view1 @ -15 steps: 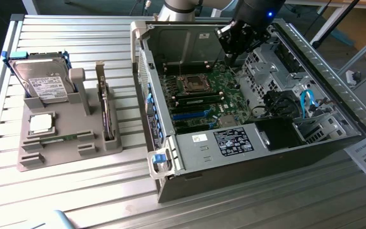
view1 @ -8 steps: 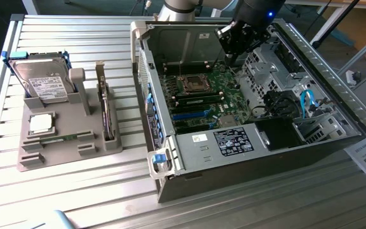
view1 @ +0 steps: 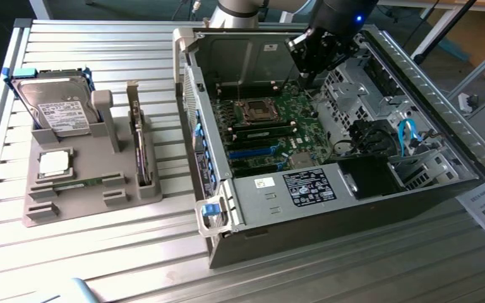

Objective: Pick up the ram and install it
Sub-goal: 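Press down the ram until it locks into place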

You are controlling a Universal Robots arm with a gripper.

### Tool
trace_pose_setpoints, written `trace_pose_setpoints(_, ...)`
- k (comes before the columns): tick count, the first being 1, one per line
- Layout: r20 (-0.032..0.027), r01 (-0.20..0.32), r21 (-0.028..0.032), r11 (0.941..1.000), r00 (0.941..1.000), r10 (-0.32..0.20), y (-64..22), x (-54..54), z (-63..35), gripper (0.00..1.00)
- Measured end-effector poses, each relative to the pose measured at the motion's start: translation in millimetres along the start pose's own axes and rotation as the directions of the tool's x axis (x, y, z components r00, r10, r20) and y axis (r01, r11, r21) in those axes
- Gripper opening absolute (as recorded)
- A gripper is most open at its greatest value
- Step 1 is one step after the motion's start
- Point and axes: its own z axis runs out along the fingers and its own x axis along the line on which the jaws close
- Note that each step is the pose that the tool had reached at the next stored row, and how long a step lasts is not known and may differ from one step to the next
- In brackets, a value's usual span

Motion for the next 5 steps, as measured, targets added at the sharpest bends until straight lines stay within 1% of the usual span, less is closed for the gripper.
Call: trace_pose_setpoints(5,0.0000,0.000,0.0000,1.0000,1.0000,0.000,0.0,0.0,0.0,0.10)
